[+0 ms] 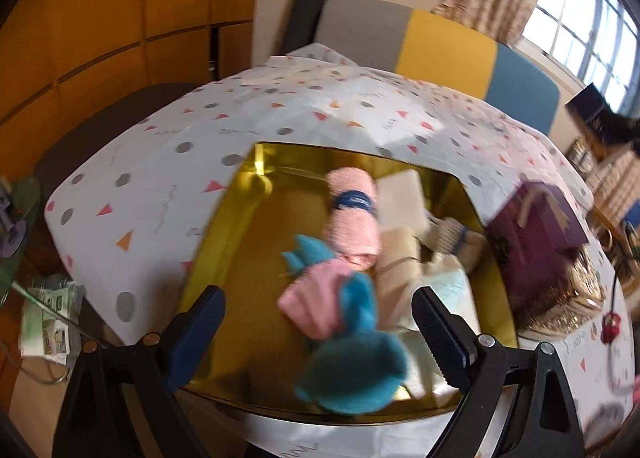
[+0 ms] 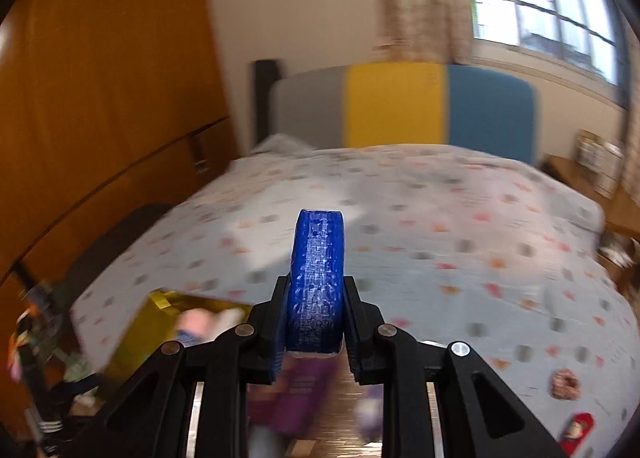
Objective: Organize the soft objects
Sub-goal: 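Carry the blue Tempo tissue pack into the gold tray and open the right tool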
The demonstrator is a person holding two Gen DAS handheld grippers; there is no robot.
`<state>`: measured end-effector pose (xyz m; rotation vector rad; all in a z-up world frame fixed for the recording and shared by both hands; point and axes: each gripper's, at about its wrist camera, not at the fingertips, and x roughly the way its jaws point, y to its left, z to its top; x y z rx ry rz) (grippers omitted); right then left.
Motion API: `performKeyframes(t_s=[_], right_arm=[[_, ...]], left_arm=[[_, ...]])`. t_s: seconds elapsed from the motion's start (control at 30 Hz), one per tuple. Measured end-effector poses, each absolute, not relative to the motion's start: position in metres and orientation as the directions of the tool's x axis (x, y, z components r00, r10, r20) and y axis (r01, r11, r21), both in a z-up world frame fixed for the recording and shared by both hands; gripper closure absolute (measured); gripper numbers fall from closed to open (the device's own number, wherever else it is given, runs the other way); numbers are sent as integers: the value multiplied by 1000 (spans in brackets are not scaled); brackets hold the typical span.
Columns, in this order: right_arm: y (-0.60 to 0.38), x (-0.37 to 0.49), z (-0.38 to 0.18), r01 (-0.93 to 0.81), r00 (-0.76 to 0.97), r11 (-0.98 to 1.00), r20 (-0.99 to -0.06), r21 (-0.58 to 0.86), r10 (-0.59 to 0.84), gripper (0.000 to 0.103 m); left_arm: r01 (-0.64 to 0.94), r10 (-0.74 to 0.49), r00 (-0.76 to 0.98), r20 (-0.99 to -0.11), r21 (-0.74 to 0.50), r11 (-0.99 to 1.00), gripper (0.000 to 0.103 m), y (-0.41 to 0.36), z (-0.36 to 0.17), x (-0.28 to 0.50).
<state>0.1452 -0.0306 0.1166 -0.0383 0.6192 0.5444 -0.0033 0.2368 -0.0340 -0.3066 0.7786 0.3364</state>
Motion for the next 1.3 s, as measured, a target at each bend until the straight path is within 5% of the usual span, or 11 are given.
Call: performKeyframes(t_s=[0.37,1.3], right_arm=[[129,101,1,-690,268,662,-746,293,609,79],[158,87,-61,-695,167,657,-822,294,544,77]], left_arm=[[-515,269,652,-709,-154,844,8,280,-29,-25],[-502,263,660,-703,-152,852,7,278,-29,-28]])
